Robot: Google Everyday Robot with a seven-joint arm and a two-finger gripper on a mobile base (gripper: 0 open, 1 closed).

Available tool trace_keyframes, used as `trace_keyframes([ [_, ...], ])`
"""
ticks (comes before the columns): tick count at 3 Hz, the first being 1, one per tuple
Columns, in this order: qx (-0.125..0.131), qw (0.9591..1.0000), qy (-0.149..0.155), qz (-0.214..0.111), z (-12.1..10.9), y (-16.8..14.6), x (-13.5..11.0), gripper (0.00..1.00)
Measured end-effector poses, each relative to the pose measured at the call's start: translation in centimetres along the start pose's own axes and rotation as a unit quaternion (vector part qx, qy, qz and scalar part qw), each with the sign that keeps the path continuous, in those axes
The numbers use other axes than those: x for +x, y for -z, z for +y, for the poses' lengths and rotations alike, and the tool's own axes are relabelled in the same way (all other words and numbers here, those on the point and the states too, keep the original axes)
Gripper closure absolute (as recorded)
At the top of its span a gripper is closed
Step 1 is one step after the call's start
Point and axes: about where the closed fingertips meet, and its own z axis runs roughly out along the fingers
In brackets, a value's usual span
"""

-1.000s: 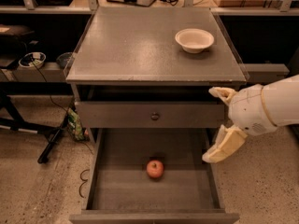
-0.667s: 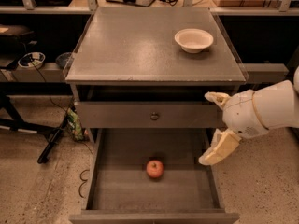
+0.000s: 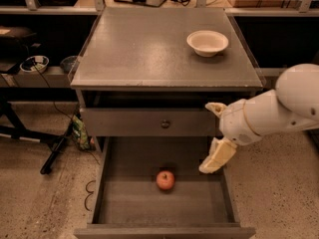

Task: Pick apple from middle drawer and place on counter

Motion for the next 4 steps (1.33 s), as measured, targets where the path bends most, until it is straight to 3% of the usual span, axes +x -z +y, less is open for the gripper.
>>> trace_keyframes([
  [1, 0.004, 0.9998, 0.01, 0.019, -1.3, -2.2, 0.0, 0.0],
  [4, -0.01, 1.0, 0.001, 0.003, -1.0, -4.0, 2.2, 0.0],
])
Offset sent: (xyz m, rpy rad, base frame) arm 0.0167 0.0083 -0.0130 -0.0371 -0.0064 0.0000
